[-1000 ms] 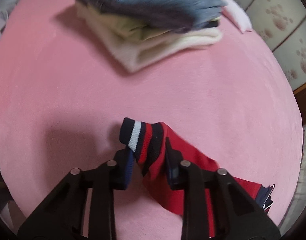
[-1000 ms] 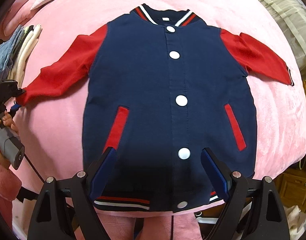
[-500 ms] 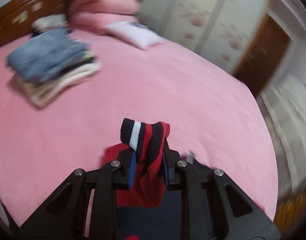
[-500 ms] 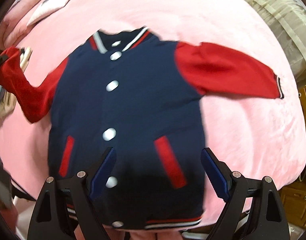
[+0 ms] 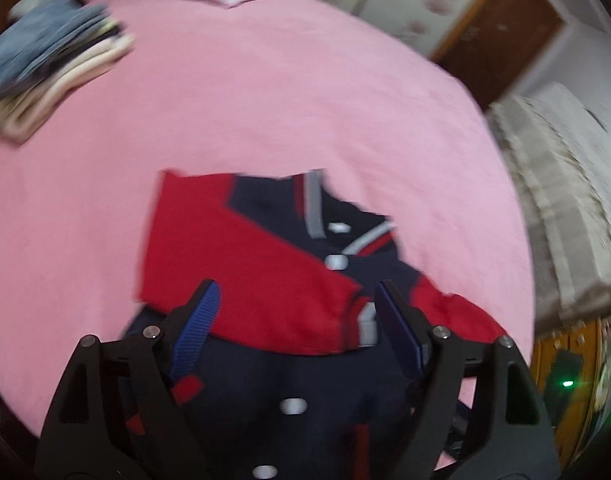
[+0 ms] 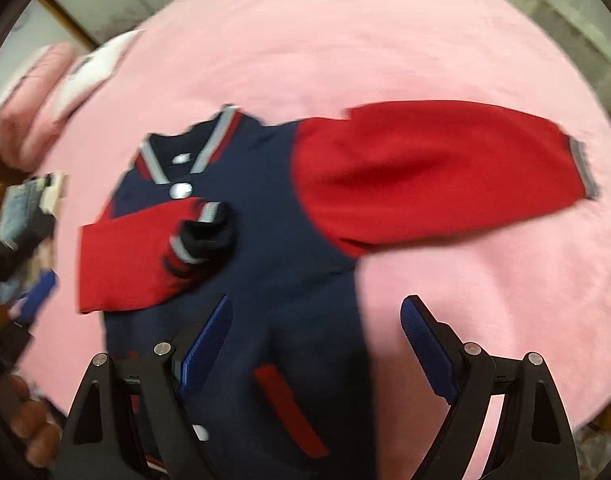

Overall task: Fold large clothes
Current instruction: 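Fold the held red sleeve across the jacket body and release it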

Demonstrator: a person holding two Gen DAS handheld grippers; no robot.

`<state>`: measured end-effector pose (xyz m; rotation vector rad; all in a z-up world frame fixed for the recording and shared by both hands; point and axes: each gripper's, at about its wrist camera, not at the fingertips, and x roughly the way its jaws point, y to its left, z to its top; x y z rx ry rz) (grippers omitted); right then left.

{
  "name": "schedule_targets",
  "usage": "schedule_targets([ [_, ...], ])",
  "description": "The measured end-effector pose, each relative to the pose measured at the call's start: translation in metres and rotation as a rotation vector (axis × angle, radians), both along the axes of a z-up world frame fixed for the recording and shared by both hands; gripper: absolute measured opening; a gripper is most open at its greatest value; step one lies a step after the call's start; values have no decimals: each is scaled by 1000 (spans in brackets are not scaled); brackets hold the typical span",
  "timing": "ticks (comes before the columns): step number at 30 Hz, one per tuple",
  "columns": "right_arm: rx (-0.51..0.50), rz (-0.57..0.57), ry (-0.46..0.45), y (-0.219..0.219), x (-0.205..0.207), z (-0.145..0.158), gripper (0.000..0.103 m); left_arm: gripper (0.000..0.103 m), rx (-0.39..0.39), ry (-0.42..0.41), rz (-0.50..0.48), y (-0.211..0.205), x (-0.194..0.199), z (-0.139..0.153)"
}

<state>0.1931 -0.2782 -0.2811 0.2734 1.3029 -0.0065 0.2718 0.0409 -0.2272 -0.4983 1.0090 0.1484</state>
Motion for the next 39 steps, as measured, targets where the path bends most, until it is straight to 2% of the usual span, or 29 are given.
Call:
schedule_targets([
  [2,77,28,-4,6,7,-3,72,77,35,73,68,20,-2,-20],
  [4,145,12,2,13,16,-11,66,77,59,131,127,44,-3,-33],
  [6,186,-2,16,21,23,-20,66,77,70,178,167,66,-6,-44],
  [9,207,-17,9,34,35,-30,59,77,107,213,189,82,-21,-57],
  [10,216,-29,-10,35,39,-30,53,77,129,216,191,86,-23,-58],
  [13,212,-34,-40,33,52,-30,19,77,165,218,212,92,-34,-51],
  [14,206,-25,-43,36,62,-30,13,77,171,217,224,94,-35,-47],
  [18,135,-20,-91,30,61,-12,11,77,160,209,251,102,-37,-41],
  [20,101,-63,-76,16,52,-6,11,77,157,204,245,101,-36,-39],
  [24,104,-118,-29,-14,37,-13,12,77,179,219,199,93,-31,-33],
  [25,103,-118,6,-18,38,-17,20,77,191,228,182,90,-27,-36],
  [26,82,-120,27,-21,37,-19,36,77,198,234,171,87,-25,-35],
  [27,50,-126,23,-23,36,-18,42,77,208,237,151,80,-22,-34],
  [30,-60,-160,-134,-23,27,7,46,77,216,206,60,63,-12,-30],
  [32,-70,-162,-236,-17,20,22,48,77,207,192,-7,52,-4,-29],
  [34,31,-66,-292,-5,17,24,47,70,193,180,-75,42,5,-30],
  [35,115,13,-264,4,20,18,37,47,189,178,-105,37,9,-31],
  [36,176,66,-233,12,23,10,26,19,179,176,-147,32,14,-34],
  [37,237,114,-198,21,26,2,9,12,171,184,-168,28,18,-38],
  [38,281,152,-157,30,28,-9,3,8,154,204,-194,25,23,-44],
  [39,298,176,-118,40,30,-19,3,7,134,242,-224,21,28,-54],
])
